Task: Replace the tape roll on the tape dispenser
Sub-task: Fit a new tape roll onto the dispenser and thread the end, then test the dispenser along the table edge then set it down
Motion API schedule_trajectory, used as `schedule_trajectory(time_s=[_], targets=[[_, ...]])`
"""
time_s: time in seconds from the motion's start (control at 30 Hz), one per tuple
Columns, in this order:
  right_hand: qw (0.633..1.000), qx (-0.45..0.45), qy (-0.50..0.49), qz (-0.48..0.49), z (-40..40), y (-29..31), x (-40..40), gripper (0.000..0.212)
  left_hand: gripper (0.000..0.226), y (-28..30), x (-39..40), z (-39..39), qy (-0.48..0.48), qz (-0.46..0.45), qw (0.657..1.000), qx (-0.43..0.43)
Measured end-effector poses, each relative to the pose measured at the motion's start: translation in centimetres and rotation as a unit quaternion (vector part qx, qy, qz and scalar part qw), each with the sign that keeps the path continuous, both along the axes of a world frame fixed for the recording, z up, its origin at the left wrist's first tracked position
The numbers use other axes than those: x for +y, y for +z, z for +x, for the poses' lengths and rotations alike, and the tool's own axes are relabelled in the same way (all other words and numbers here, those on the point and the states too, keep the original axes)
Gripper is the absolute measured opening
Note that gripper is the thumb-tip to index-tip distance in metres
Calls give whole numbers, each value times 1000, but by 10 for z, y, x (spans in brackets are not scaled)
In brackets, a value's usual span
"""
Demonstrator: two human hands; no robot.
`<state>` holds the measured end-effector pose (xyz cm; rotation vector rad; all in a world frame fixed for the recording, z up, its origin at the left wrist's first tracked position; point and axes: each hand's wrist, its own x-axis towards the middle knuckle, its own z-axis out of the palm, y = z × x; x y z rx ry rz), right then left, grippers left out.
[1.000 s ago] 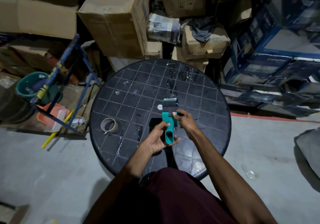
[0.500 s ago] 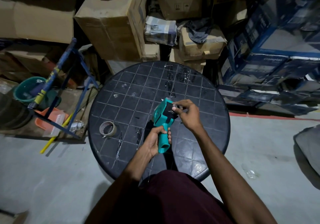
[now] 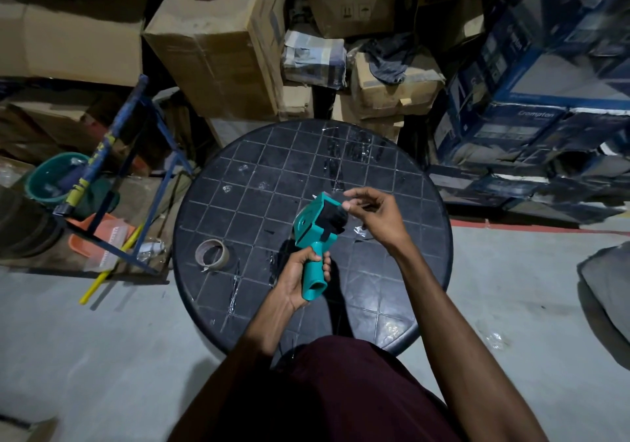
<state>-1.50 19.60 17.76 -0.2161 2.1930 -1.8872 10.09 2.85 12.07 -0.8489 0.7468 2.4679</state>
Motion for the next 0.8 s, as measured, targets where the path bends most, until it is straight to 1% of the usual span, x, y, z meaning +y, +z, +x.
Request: schedule_trajectory(time_s=[0.1, 0.23, 0.33, 0.4, 0.47, 0.53, 0.6, 0.67, 0.73, 0.77, 0.8], targets=[[999, -14, 2, 38, 1, -4, 4, 32, 25, 0, 0, 1, -6, 0, 1000, 5], [999, -14, -39, 22, 2, -7, 7, 17, 29, 1, 3, 4, 6, 12, 1000, -2], [999, -4, -34, 30, 4, -11, 15, 14, 30, -1, 0, 5, 11, 19, 1000, -2], [999, -10, -27, 23, 8, -15, 20, 15, 23, -2, -3, 6, 9, 48, 999, 4], [998, -32, -46, 4, 13, -18, 28, 14, 14, 0, -4, 8, 9, 73, 997, 8], [995, -53, -86, -7, 14, -25, 39, 14, 17, 4, -6, 8, 15, 60, 998, 1], [991, -64, -120, 9, 14, -35, 52, 12, 21, 5, -11, 7, 10, 28, 1000, -4], [983, -102, -153, 4, 19, -43, 55, 12, 24, 2, -17, 6, -1, -13, 1000, -16], [971, -168, -172, -12, 29, -50, 49, 8, 23, -1, -19, 5, -14, -46, 999, -22], [963, -206, -170, -13, 35, -53, 42, 11, 23, -1, -19, 5, -21, -60, 998, -22], [955, -249, -162, -15, 41, -56, 34, 18, 26, -1, -18, 5, -28, -78, 996, -21]])
